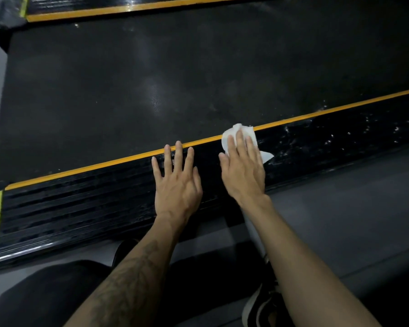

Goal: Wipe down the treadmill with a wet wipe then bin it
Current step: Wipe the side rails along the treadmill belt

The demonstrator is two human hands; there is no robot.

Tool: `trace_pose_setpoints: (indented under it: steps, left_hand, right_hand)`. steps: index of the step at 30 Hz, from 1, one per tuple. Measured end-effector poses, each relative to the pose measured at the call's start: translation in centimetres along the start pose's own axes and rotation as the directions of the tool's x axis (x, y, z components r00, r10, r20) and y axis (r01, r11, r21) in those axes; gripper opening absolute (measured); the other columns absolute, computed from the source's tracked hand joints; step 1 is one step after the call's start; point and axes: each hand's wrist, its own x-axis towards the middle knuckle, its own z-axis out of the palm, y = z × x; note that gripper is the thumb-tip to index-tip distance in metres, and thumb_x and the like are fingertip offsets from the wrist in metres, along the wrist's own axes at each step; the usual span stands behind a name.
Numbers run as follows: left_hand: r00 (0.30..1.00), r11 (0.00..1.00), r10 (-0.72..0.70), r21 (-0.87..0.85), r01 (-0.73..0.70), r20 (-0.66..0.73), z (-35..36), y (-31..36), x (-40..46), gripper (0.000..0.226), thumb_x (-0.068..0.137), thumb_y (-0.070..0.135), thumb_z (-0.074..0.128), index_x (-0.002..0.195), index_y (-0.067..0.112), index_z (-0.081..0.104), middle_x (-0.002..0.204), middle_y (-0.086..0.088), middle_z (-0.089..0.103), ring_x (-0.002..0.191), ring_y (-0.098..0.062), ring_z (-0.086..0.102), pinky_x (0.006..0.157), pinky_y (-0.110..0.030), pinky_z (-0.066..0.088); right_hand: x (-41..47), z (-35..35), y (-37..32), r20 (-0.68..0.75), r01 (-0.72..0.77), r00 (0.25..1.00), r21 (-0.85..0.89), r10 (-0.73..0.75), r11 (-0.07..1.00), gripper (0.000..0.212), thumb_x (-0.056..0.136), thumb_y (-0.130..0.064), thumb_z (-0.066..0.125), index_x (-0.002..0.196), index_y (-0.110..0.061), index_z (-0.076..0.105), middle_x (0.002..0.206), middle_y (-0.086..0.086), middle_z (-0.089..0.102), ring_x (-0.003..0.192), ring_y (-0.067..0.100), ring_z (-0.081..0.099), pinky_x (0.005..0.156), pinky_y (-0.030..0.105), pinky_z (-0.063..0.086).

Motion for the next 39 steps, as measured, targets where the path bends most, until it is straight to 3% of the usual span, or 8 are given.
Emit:
trace_pose_setpoints:
  steps: [5, 9, 15, 20, 25, 30, 35, 39]
  left_hand:
    - [1.0, 1.0, 0.002, 0.0, -0.002, -0.009, 0.0, 0.0, 0.1, 0.059, 0.106, 0.038, 0.022, 0.162, 0.021, 0.029, 0.171, -0.008, 0.017, 0.159, -0.031, 0.005, 0.126, -0.061, 0.005]
    - [1.0, 1.0, 0.002, 0.003, -0.002, 0.0, 0.0, -0.1, 0.1, 0.058, 0.107, 0.038, 0.023, 0.162, 0.021, 0.028, 0.172, -0.008, 0.016, 0.159, -0.031, 0.004, 0.126, -0.061, 0.005]
    - [1.0, 1.0, -0.001, -0.004, 0.001, 0.008, -0.1, 0.1, 0.2, 0.059, 0.106, 0.039, 0.02, 0.162, 0.022, 0.026, 0.172, -0.007, 0.014, 0.16, -0.03, 0.002, 0.126, -0.06, 0.005]
    - [1.0, 1.0, 0.005, -0.002, -0.005, 0.01, -0.1, 0.0, 0.2, 0.059, 0.107, 0.039, 0.02, 0.162, 0.021, 0.027, 0.172, -0.008, 0.015, 0.159, -0.031, 0.002, 0.126, -0.06, 0.005]
    - [1.0, 1.0, 0.01, -0.003, -0.01, 0.02, -0.1, 0.1, 0.3, 0.061, 0.106, 0.045, 0.019, 0.162, 0.021, 0.026, 0.172, -0.008, 0.013, 0.16, -0.029, 0.001, 0.127, -0.059, 0.004]
    - [0.999, 1.0, 0.03, -0.01, -0.03, 0.023, -0.2, 0.0, 0.2, 0.061, 0.107, 0.044, 0.018, 0.163, 0.02, 0.023, 0.172, -0.007, 0.01, 0.16, -0.026, -0.002, 0.128, -0.057, 0.003]
    - [0.995, 0.995, 0.096, -0.007, -0.096, 0.011, 0.1, 0.0, 0.2, 0.062, 0.107, 0.042, 0.014, 0.163, 0.018, 0.024, 0.173, -0.006, 0.01, 0.16, -0.023, 0.0, 0.129, -0.052, 0.004]
    - [0.987, 0.987, 0.159, 0.006, -0.159, 0.009, 0.0, 0.0, 0.3, 0.06, 0.108, 0.039, 0.015, 0.163, 0.018, 0.025, 0.172, -0.005, 0.012, 0.16, -0.024, 0.003, 0.128, -0.053, 0.008]
  right_hand:
    - [-0.6, 0.2, -0.3, 0.034, 0.219, 0.975, 0.037, -0.221, 0.975, 0.066, 0.104, -0.047, 0.012, 0.16, -0.021, 0.033, 0.169, 0.005, 0.023, 0.157, 0.024, 0.018, 0.127, 0.044, 0.018]
    - [-0.2, -0.1, 1.2, -0.022, -0.004, 1.0, 0.041, 0.005, 0.999, 0.071, 0.102, -0.047, 0.005, 0.161, -0.016, 0.03, 0.17, 0.01, 0.02, 0.158, 0.023, 0.014, 0.129, 0.04, 0.011]
    - [-1.8, 0.1, 1.0, -0.063, 0.175, 0.983, 0.056, -0.171, 0.983, 0.063, 0.104, -0.044, 0.025, 0.155, -0.013, 0.042, 0.165, 0.008, 0.033, 0.154, 0.026, 0.029, 0.126, 0.038, 0.017]
    - [-1.2, 0.0, 1.5, -0.077, -0.023, 0.997, 0.041, 0.026, 0.999, 0.069, 0.103, -0.046, 0.018, 0.154, -0.005, 0.042, 0.164, 0.015, 0.031, 0.154, 0.03, 0.028, 0.126, 0.045, 0.023]
    - [-2.2, 0.4, 1.4, -0.068, 0.244, 0.968, 0.016, -0.242, 0.97, 0.064, 0.103, -0.044, 0.026, 0.154, -0.01, 0.043, 0.164, 0.009, 0.035, 0.153, 0.027, 0.03, 0.125, 0.044, 0.027]
    - [-1.5, 0.0, 1.4, -0.082, -0.004, 0.997, 0.052, 0.009, 0.999, 0.072, 0.102, -0.047, 0.013, 0.157, -0.008, 0.038, 0.167, 0.012, 0.026, 0.156, 0.026, 0.021, 0.128, 0.041, 0.016]
    - [-2.7, 0.9, 0.5, -0.143, 0.245, 0.961, 0.038, -0.237, 0.969, 0.058, 0.103, -0.04, 0.034, 0.15, -0.009, 0.051, 0.16, 0.011, 0.042, 0.149, 0.028, 0.038, 0.121, 0.044, 0.032]
    - [-1.5, 0.0, 2.6, -0.133, 0.015, 0.991, 0.052, -0.008, 0.999, 0.064, 0.104, -0.041, 0.02, 0.154, -0.008, 0.043, 0.164, 0.011, 0.035, 0.153, 0.025, 0.03, 0.125, 0.04, 0.02]
